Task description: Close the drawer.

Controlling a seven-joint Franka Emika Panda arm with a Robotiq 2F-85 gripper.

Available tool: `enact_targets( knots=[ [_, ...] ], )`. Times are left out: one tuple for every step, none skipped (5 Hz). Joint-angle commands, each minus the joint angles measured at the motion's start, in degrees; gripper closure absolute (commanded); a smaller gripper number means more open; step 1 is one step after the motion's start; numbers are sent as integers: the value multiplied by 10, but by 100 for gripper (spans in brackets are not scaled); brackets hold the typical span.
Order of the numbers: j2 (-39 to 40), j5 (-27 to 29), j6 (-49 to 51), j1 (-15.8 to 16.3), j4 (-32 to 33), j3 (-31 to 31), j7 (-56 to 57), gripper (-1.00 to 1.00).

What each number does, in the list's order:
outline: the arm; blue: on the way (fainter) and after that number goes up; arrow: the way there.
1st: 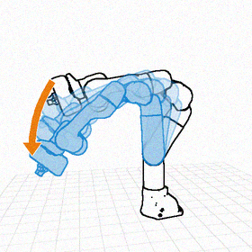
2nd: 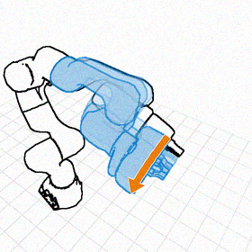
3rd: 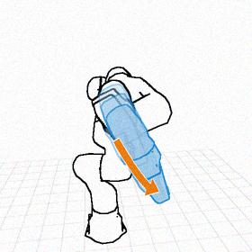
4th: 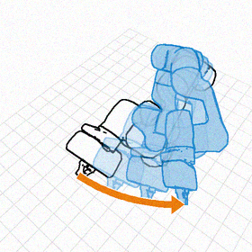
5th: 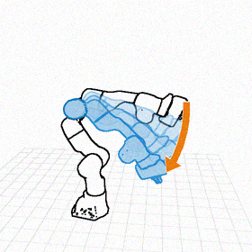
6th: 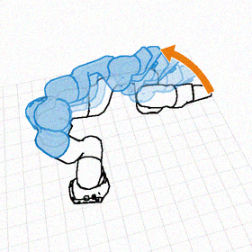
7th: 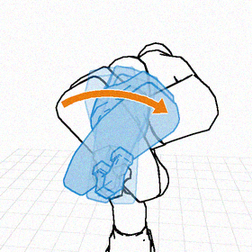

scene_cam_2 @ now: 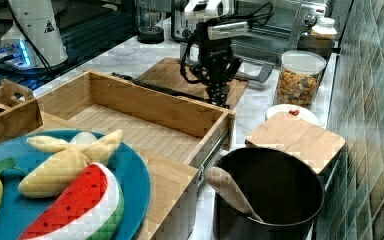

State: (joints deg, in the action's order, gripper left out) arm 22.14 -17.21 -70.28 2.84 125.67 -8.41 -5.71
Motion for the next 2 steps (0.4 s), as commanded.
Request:
enact_targets(
  knots=[
    [-103, -95, -28, 54, 147, -87, -108, 100],
    [-104, -97, -27, 49, 147, -83, -110, 100]
  ],
)
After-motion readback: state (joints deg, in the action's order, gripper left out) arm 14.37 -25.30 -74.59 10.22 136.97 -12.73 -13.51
